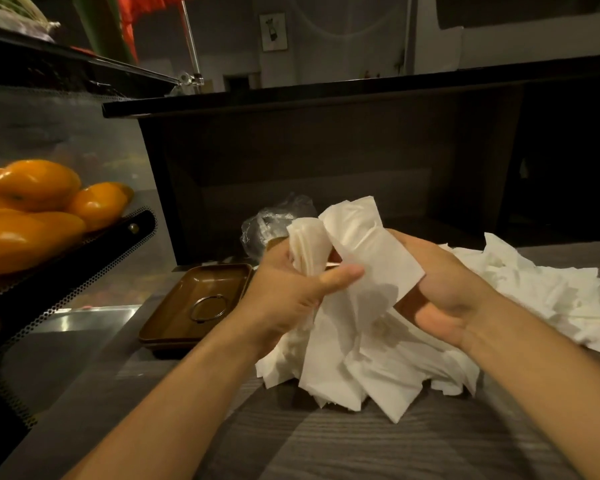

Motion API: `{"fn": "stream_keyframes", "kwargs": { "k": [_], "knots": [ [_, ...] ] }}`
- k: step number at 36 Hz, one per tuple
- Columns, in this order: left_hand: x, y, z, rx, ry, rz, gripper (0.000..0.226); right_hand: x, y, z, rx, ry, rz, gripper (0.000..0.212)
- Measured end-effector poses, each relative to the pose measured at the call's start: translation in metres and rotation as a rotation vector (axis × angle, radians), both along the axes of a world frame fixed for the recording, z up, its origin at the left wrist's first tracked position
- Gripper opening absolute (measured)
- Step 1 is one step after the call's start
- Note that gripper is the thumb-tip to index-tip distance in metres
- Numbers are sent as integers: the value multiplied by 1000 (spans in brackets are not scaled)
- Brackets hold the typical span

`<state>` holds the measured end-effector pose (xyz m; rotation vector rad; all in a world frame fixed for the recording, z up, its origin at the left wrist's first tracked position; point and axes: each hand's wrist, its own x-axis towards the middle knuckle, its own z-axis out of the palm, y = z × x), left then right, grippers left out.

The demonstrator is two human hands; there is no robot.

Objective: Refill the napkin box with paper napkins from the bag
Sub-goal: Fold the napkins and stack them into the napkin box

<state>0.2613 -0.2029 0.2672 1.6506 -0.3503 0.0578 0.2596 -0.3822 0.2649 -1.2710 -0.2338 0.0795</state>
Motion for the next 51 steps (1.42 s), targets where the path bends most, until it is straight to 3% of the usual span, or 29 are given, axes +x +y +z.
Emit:
{"fn": "stream_keyframes", "kwargs": {
  "k": [4, 12, 17, 20, 24, 26, 28, 30, 31, 33, 35, 39, 47, 51],
  "knots": [
    [4, -3, -7, 93, -57, 0, 41, 4, 4, -2, -50, 11, -89, 26],
    [14, 10, -16, 127, -76, 27, 36, 8, -11, 8, 78, 38, -236, 23],
    [14, 11, -7, -146, -47, 89, 25, 5, -14, 8, 105, 103, -191, 29],
    [13, 14, -1, -327, -31, 71, 30, 0, -14, 9, 64, 98, -50, 30],
    [13, 15, 1, -500, 15, 73, 17, -8, -13, 12, -19, 18, 179, 18],
    [15, 16, 1, -559, 46, 66, 24, -10, -13, 13, -66, 7, 245, 18],
    [17, 18, 1, -617, 95, 87, 49, -8, -15, 12, -105, 7, 294, 30],
    [19, 20, 1, -686, 144, 73, 72, -8, -14, 11, -211, -31, 316, 17],
    [21, 20, 1, -729, 157, 48, 75, -8, -12, 9, -288, -63, 302, 8],
    [22, 18, 1, -769, 168, 36, 68, -8, -4, 7, -412, -120, 226, 13],
    [22, 16, 2, -736, 173, 48, 61, -5, 2, 4, -407, -151, 150, 25],
    [19, 15, 5, -715, 207, 1, 58, 0, 3, -1, -412, -224, -31, 4],
    [7, 20, 12, -558, 148, -274, 40, 8, -2, -11, -624, -411, -296, 2],
    [4, 20, 19, -612, 178, -209, 45, 7, -2, -12, -615, -471, -304, 16]
  ]
}}
